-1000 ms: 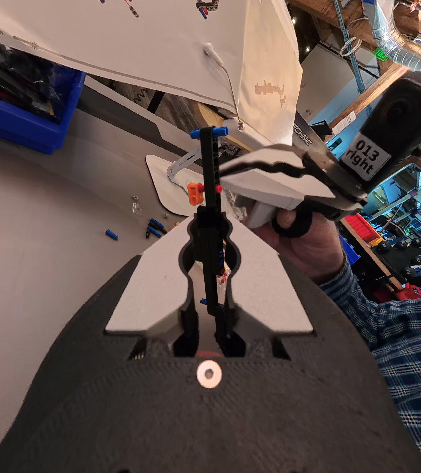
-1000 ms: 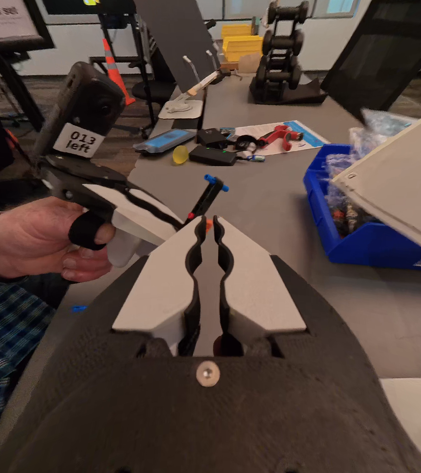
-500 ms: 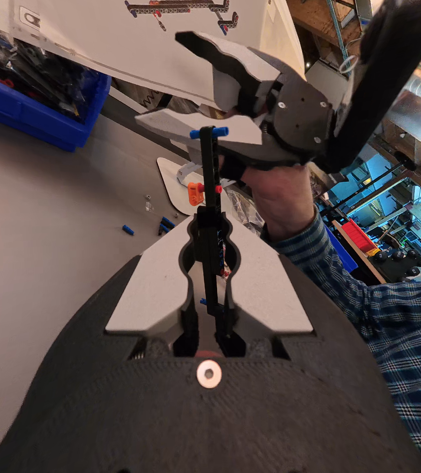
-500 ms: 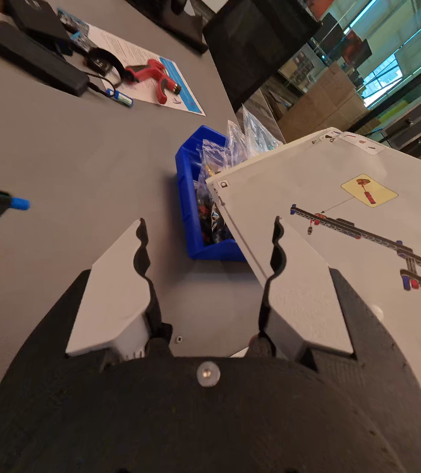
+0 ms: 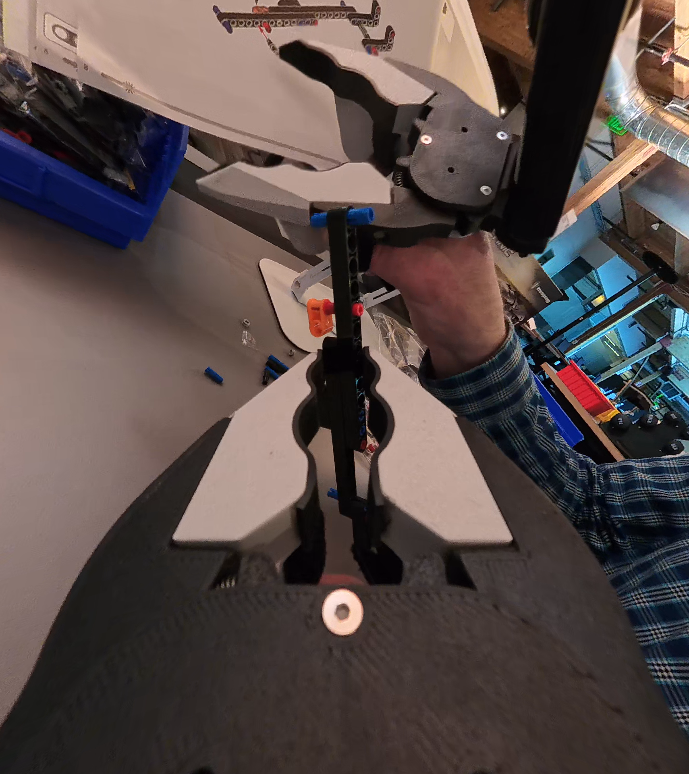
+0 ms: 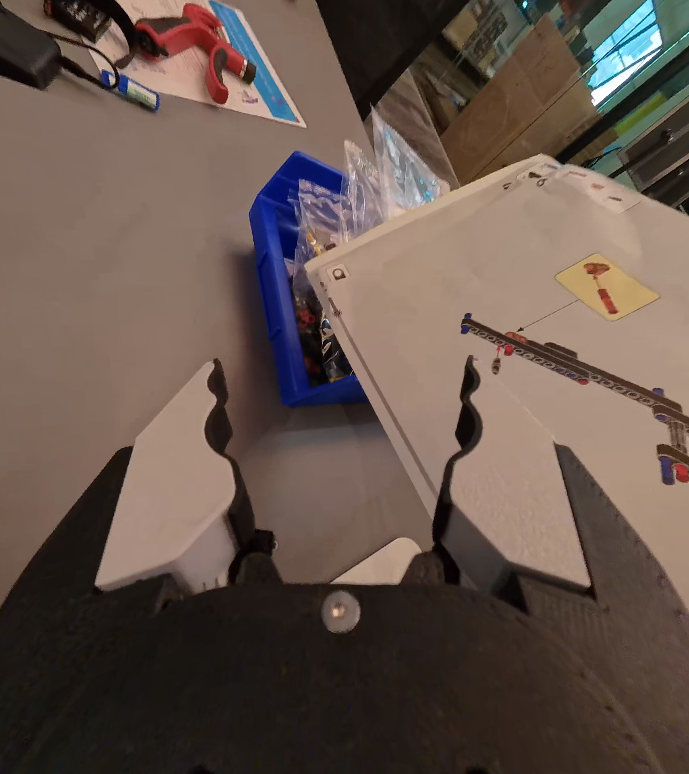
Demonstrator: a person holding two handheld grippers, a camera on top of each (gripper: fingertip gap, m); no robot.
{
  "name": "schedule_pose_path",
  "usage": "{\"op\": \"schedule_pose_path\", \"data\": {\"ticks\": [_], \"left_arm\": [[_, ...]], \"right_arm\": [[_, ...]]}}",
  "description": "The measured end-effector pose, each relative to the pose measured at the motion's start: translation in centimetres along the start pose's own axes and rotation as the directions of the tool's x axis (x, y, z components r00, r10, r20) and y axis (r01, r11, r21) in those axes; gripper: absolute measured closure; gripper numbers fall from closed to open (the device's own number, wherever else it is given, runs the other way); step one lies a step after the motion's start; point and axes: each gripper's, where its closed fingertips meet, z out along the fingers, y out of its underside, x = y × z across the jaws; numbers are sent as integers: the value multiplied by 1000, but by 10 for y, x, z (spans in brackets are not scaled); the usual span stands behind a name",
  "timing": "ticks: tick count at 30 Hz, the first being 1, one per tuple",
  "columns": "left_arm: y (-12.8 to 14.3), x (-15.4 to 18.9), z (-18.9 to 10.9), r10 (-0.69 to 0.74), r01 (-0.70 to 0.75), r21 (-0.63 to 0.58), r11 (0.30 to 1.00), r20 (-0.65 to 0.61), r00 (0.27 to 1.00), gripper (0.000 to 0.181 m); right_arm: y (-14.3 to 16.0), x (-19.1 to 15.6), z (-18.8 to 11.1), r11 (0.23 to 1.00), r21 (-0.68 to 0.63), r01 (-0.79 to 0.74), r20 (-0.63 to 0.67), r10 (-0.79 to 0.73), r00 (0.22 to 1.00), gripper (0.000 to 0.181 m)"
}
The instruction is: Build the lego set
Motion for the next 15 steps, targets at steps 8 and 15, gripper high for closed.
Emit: {"op": "schedule_pose_path", "data": {"ticks": [8, 15], "left_arm": [[1, 1, 2, 3, -3, -5, 1000, -1, 1000, 166], [1, 1, 2, 1, -1, -8, 1000, -1, 1000, 166]], "right_arm": [[-4, 9, -6, 1000, 24, -9, -40, 10, 999, 73], [2, 8, -3, 1000, 0, -19, -25, 19, 1000, 74]]}}
